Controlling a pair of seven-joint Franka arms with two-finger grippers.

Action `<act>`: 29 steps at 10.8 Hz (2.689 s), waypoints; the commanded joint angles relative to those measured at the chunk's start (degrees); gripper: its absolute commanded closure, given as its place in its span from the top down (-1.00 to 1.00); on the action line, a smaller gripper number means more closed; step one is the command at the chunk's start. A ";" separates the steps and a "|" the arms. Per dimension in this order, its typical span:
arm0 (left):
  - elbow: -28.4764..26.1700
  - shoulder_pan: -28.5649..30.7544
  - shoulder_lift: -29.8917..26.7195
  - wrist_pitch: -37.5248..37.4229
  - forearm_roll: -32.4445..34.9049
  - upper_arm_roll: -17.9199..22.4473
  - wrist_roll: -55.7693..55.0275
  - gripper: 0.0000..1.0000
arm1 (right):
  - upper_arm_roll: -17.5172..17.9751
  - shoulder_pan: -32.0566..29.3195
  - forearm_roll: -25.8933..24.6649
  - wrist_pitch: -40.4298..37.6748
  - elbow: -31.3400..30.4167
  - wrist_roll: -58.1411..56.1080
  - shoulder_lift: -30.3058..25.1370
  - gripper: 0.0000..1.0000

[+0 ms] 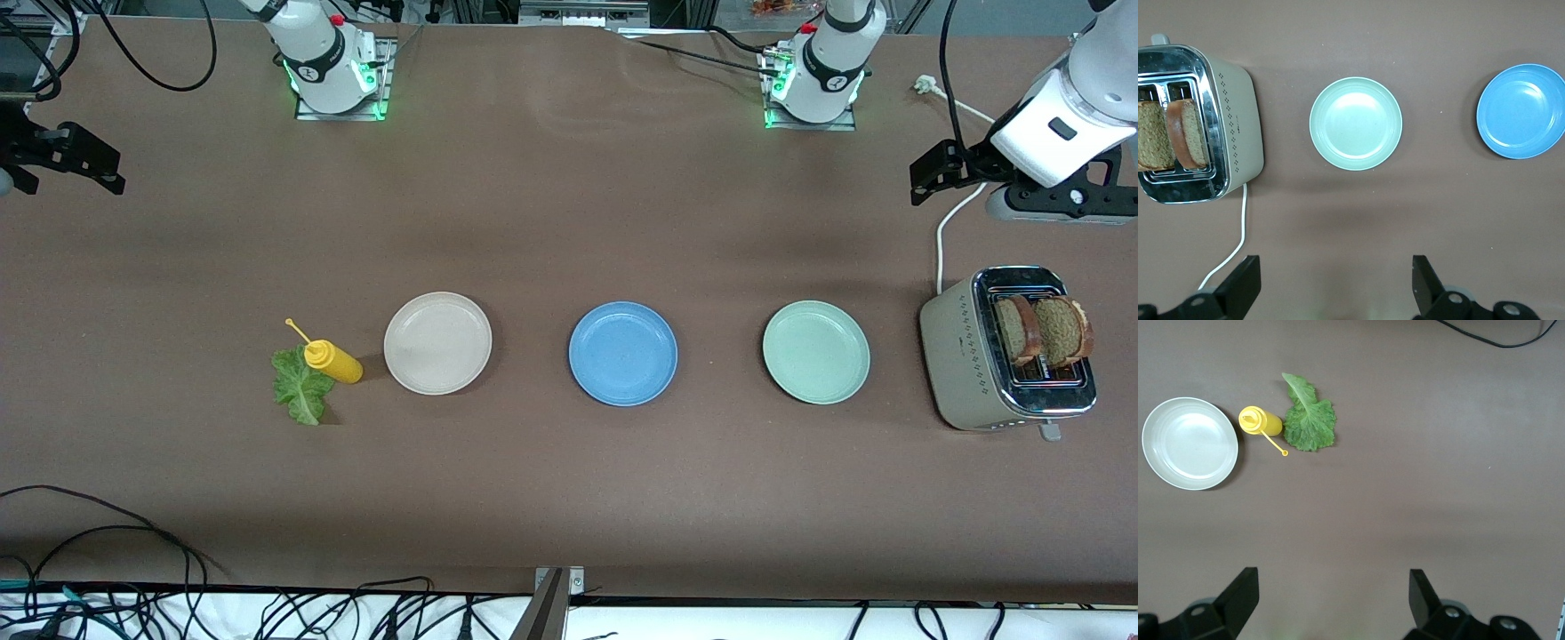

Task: Make sandwich in blue plate with both arms

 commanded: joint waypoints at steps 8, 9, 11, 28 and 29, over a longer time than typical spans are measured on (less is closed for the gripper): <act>0.05 0.37 -0.79 -0.65 -0.90 -0.14 0.78 1.00 | 0.13 -0.20 0.60 -1.00 1.14 -0.16 0.84 1.00; 0.05 0.37 -0.79 -0.65 -0.90 -0.14 0.78 1.00 | 0.21 -0.20 0.69 -1.18 1.05 -0.25 0.84 1.00; 0.06 0.37 -0.79 -0.65 -0.90 -0.23 0.78 1.00 | 0.22 -0.20 2.09 -2.40 1.05 -0.25 0.84 1.00; 0.05 0.37 -0.79 -0.74 -0.90 -0.23 0.78 1.00 | -1.10 -0.64 6.93 -2.67 0.78 -0.25 1.28 1.00; 0.05 0.37 -0.79 -0.74 -0.90 -0.14 0.87 1.00 | -1.10 -0.64 6.93 -2.59 1.05 0.01 1.28 1.00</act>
